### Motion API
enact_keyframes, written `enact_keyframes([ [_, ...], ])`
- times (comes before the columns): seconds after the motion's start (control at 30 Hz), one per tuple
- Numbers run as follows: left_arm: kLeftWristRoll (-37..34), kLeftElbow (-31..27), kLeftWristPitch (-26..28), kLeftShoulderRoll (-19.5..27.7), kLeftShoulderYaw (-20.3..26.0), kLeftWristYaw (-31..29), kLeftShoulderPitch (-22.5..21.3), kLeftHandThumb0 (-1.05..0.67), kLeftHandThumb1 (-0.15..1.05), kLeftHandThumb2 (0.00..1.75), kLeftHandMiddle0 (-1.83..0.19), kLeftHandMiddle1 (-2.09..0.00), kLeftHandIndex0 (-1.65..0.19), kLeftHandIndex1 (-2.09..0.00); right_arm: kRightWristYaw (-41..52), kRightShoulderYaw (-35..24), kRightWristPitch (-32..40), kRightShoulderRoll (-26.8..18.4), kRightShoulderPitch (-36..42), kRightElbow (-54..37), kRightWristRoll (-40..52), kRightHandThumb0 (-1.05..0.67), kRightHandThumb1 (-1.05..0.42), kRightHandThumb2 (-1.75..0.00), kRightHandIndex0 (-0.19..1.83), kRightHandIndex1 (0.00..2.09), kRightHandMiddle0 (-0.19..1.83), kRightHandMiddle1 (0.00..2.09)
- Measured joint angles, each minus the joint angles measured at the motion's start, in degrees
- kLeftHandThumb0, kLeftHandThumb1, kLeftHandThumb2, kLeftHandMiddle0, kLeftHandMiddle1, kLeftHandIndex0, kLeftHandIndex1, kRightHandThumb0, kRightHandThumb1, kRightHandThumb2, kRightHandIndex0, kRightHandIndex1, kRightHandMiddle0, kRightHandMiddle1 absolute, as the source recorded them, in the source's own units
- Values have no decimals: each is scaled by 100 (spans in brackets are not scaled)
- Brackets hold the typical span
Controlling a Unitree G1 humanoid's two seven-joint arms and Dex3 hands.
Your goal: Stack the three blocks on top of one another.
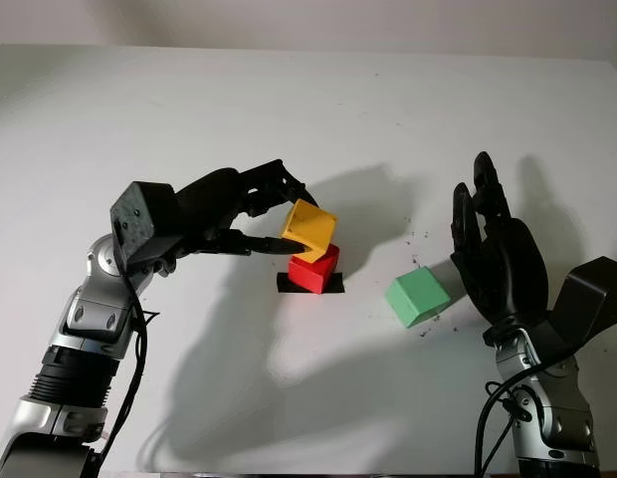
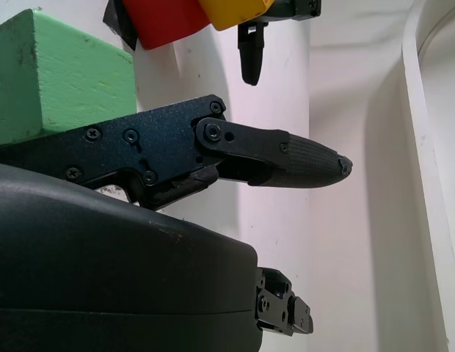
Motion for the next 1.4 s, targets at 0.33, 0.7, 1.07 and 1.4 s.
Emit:
enact_keyframes([
  [0.33,55,345,-170,-15,-135,-265,-182,-46,105,10,-5,-3,-30,-157,-17,-10,3,0,0,0,0,-65,-105,-55,-19,0,-19,0],
  [0.7,136,498,-367,-38,-147,-356,-260,-47,105,12,-3,-5,-30,-154,-36,-18,5,0,0,0,6,-64,-105,-55,-19,0,-19,0],
  [1.07,356,356,-232,18,-163,-350,-259,-54,104,6,14,-5,-15,-80,-19,-62,10,0,0,-1,10,-65,-105,-53,-19,0,-19,0],
  [1.4,398,268,-225,71,-164,-419,-257,-58,94,5,19,-3,-2,-49,19,-63,10,0,0,-1,5,-65,-105,-55,-19,0,-19,0],
])
